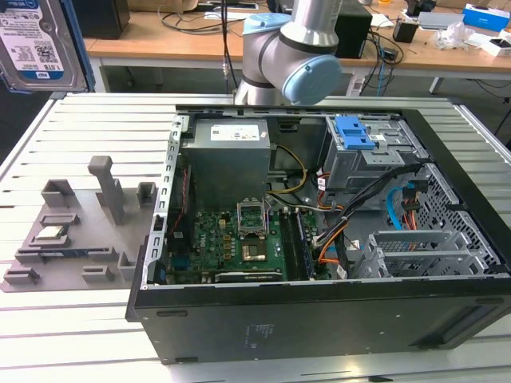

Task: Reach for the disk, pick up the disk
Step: 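Pick up the disk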

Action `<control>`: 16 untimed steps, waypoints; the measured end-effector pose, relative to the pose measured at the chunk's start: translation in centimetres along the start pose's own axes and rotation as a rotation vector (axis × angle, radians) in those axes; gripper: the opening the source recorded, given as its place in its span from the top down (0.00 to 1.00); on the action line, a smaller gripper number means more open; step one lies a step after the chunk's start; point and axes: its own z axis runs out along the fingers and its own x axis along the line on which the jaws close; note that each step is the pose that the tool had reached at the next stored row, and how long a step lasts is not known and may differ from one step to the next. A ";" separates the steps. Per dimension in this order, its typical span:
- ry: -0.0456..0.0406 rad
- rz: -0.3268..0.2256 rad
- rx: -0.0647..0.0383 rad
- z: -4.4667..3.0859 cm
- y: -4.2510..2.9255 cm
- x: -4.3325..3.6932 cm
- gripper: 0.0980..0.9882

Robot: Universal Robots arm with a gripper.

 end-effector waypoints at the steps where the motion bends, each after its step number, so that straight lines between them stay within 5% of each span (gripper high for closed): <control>1: 0.0000 0.000 0.000 -0.01 -0.29 -0.01 0.70; 16: 0.0001 0.000 -0.003 -0.27 -8.04 -0.27 0.70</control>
